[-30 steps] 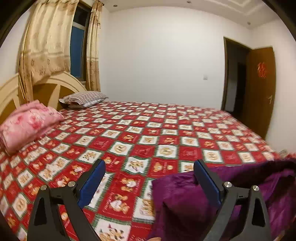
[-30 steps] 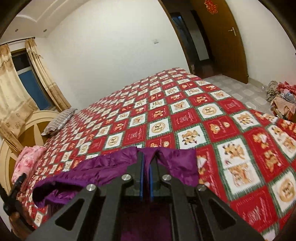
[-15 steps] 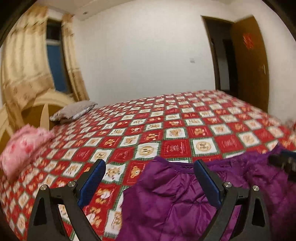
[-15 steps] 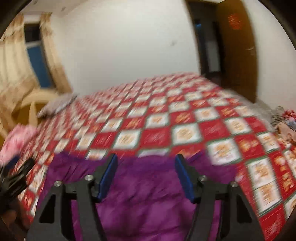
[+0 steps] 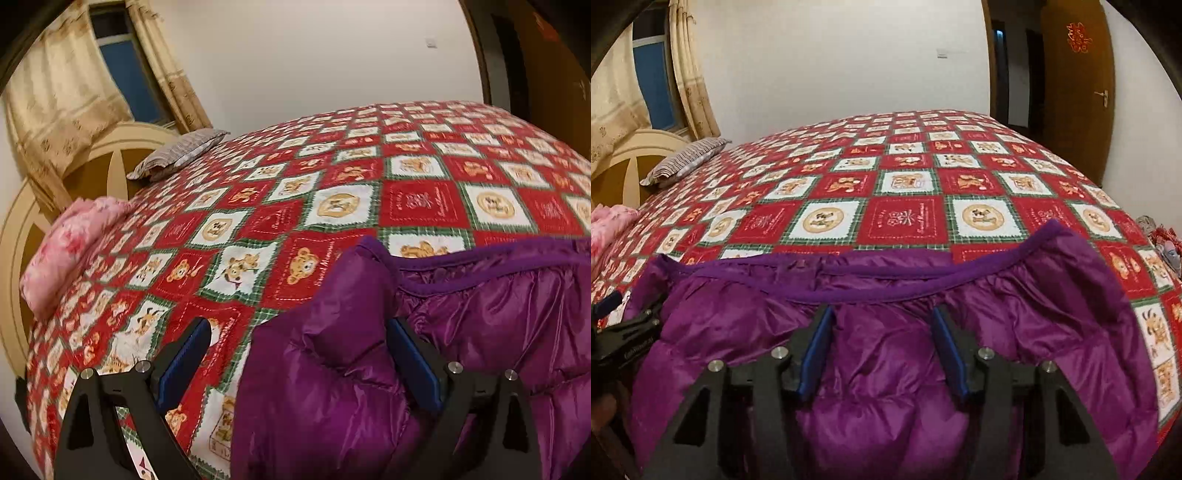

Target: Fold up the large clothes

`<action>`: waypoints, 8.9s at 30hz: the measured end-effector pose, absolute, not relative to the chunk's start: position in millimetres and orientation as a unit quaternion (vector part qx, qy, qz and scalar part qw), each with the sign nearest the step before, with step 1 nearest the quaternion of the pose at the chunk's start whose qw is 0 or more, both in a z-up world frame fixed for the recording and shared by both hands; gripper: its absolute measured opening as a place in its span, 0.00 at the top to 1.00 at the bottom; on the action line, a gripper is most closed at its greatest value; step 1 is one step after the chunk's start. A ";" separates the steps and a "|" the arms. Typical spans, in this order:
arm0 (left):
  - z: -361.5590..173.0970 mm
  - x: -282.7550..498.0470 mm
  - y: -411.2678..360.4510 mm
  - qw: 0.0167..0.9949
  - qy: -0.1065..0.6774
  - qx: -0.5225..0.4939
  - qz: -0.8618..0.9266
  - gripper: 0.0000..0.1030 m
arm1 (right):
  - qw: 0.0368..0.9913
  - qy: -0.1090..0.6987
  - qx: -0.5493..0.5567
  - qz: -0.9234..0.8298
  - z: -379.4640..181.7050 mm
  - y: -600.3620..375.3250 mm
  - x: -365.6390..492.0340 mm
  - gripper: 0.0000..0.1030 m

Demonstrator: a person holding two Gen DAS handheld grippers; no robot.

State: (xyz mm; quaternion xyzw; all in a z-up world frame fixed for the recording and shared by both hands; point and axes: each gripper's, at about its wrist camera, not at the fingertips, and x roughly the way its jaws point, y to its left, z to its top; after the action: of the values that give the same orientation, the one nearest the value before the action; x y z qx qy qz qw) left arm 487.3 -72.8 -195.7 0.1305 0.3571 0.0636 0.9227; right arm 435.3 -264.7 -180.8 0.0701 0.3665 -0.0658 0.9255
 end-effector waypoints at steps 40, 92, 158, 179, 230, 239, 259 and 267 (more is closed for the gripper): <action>-209.6 502.7 -78.2 0.913 0.379 0.141 0.061 0.04 | 0.906 0.407 0.089 -0.079 -203.3 -277.2 446.7 0.42; -200.5 485.0 -115.1 0.917 0.377 0.127 0.015 0.02 | 0.897 0.429 0.012 -0.107 -205.2 -225.8 460.5 0.36; -174.0 366.4 35.8 0.908 0.384 -0.130 -0.105 0.91 | 0.905 0.410 -0.044 -0.108 -205.1 -181.2 311.8 0.14; -29.1 375.7 -79.1 0.956 0.233 0.087 -0.155 0.91 | 0.922 0.335 0.138 -0.138 -162.9 -292.8 235.0 0.14; -139.3 465.0 -127.1 0.930 0.362 0.069 0.001 0.12 | 0.890 0.406 0.130 -0.164 -141.4 -251.6 384.7 0.43; -159.4 469.5 -132.6 0.927 0.369 0.061 -0.005 0.09 | 0.901 0.382 0.136 -0.157 -156.9 -260.2 379.3 0.43; -175.2 472.7 -136.2 0.922 0.381 0.058 -0.015 0.08 | 0.898 0.385 0.153 -0.151 -178.3 -267.3 380.0 0.40; -175.9 472.2 -136.3 0.923 0.381 0.060 -0.016 0.08 | 0.896 0.387 0.160 -0.150 -181.6 -269.6 380.4 0.38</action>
State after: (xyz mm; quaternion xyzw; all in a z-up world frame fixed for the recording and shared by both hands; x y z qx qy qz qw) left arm 472.2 -136.3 -175.9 0.0599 0.3807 -0.0159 0.9226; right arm 380.4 -269.6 -181.6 0.1597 0.3867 -0.1503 0.8957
